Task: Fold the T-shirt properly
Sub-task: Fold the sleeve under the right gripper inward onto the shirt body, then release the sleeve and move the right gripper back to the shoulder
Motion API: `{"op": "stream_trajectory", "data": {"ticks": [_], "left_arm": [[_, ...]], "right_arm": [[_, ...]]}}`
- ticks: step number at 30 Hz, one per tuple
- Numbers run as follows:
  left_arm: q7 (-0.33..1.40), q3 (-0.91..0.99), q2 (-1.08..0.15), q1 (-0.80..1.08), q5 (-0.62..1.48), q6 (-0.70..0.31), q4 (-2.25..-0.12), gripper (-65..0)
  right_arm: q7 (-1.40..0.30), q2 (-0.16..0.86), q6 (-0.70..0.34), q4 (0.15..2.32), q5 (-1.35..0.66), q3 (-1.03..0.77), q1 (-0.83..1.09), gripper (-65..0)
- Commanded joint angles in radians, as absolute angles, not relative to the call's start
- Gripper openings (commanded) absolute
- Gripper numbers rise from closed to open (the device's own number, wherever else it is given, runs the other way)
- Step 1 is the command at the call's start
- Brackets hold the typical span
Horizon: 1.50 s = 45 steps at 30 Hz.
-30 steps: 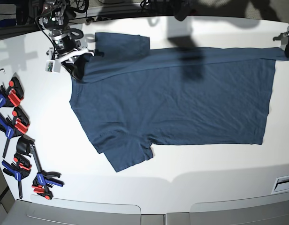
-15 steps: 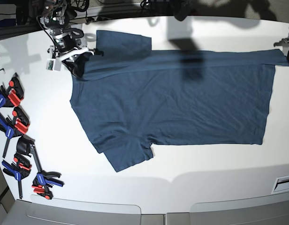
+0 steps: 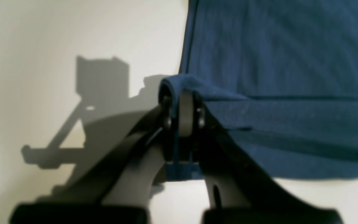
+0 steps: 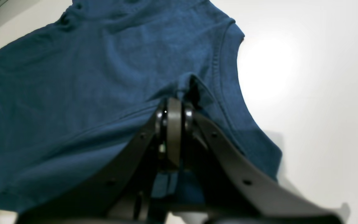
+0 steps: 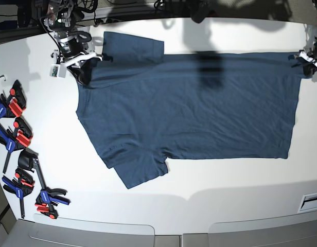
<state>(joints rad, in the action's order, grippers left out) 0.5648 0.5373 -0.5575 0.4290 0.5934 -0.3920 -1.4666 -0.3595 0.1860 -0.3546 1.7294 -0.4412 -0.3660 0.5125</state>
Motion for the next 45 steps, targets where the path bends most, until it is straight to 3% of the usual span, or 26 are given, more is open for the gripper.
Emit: {"op": "stream_trajectory", "data": {"ticks": [1,12,13,15,17,24,28,32,36,45], "left_arm": [[0.544,0.548,-0.583,0.425,0.592,-0.377,-1.481,-65.0],[0.525,0.548,-0.582,0.418,0.592,-0.377,-1.481,-65.0],[0.525,0.548,-0.582,0.418,0.592,-0.377,-1.481,-55.7],[0.525,0.548,-0.582,0.418,0.592,-0.377,-1.481,-40.2],[0.525,0.548,-0.582,0.418,0.591,-0.377,-1.481,-36.6],[0.522,0.548,-0.582,0.418,0.591,-0.377,-1.481,-36.6],[0.522,0.548,-0.582,0.418,0.592,-0.377,-1.481,-36.6],[0.522,0.548,-0.582,0.418,0.591,-0.377,-1.481,-36.6],[0.523,0.548,-0.582,0.418,0.591,-0.377,-1.481,-36.6],[0.512,0.548,-0.578,0.418,0.595,-0.377,-1.481,-36.6]], "right_arm": [[-0.327,0.197,-0.347,1.744,-0.441,-0.372,0.509,-65.0],[-0.350,0.197,-0.344,1.744,-0.441,-0.372,0.510,-65.0],[-0.359,0.197,-0.344,1.744,-0.441,-0.372,0.510,-62.7],[-0.360,0.197,-0.344,1.744,-0.441,-0.372,0.510,-43.0],[-0.352,0.197,-0.344,1.745,-0.441,-0.372,0.509,-30.6],[-0.319,0.197,-0.344,1.778,-0.441,-0.414,0.510,-29.9],[-0.384,0.197,-0.344,1.832,-0.473,-0.503,0.513,-29.9],[-0.493,0.197,-0.344,1.876,-0.629,-0.599,0.539,-29.9],[-0.580,0.196,-0.402,1.883,-0.771,-0.648,0.620,-30.0],[-0.587,0.143,-0.488,1.883,-0.890,-0.648,0.847,-30.0]]}}
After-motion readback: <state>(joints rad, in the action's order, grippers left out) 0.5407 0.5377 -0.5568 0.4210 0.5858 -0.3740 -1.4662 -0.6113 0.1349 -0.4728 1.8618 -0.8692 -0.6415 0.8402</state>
